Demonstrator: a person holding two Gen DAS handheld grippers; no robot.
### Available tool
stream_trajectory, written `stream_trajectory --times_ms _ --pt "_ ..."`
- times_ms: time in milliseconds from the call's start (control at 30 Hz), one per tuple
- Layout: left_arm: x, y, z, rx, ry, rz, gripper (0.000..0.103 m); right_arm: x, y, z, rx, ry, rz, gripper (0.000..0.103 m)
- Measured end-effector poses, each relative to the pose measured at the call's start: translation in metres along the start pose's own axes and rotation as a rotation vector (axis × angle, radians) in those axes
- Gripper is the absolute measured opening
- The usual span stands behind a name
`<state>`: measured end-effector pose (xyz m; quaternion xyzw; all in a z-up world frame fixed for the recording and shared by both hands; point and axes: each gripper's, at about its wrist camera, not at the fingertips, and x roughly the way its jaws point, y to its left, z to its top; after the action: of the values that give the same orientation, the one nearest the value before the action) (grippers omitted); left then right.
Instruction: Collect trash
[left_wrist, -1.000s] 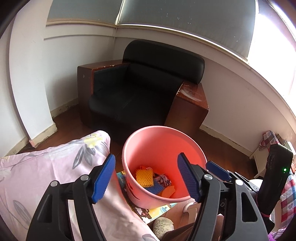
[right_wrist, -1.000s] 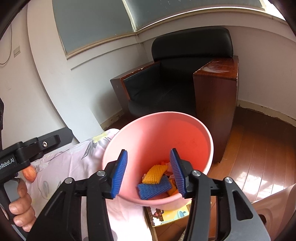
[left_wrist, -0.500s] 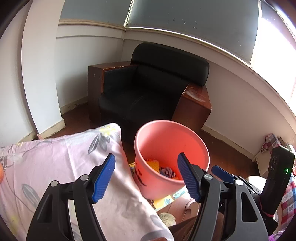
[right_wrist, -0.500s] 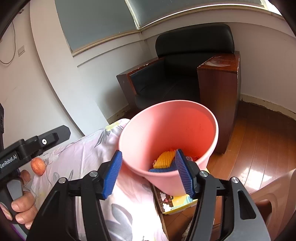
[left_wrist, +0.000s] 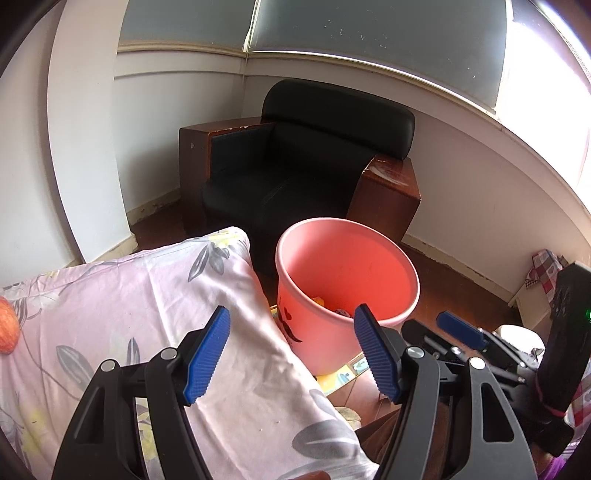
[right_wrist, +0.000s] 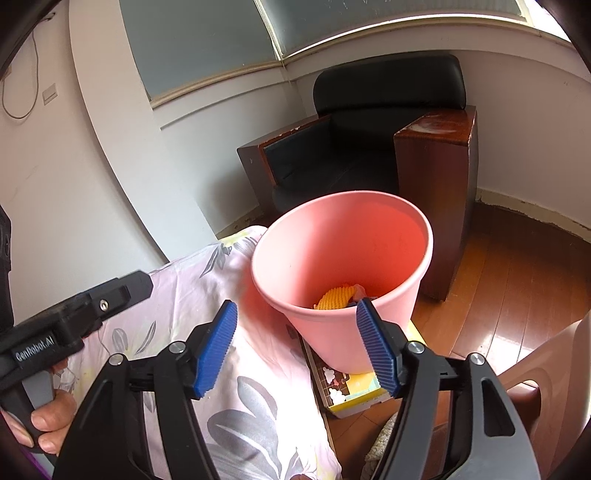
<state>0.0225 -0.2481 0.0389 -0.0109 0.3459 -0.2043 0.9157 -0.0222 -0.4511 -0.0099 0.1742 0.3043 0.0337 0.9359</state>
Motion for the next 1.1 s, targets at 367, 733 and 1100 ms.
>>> stream_trajectory --times_ms 367,733,1100 --pt "-0.02 -0.008 -0.01 0.034 -0.039 0.011 0.068 -0.021 0.01 -0.007 -0.023 -0.047 -0.029 0.068" --pt "-0.03 -0.017 -0.023 0.067 -0.06 0.017 0.068 -0.029 0.015 -0.025 -0.038 -0.034 -0.071 0.068" --pt "-0.034 -0.017 -0.034 0.075 -0.058 0.034 0.068 -0.038 0.025 -0.038 -0.06 -0.049 -0.116 0.068"
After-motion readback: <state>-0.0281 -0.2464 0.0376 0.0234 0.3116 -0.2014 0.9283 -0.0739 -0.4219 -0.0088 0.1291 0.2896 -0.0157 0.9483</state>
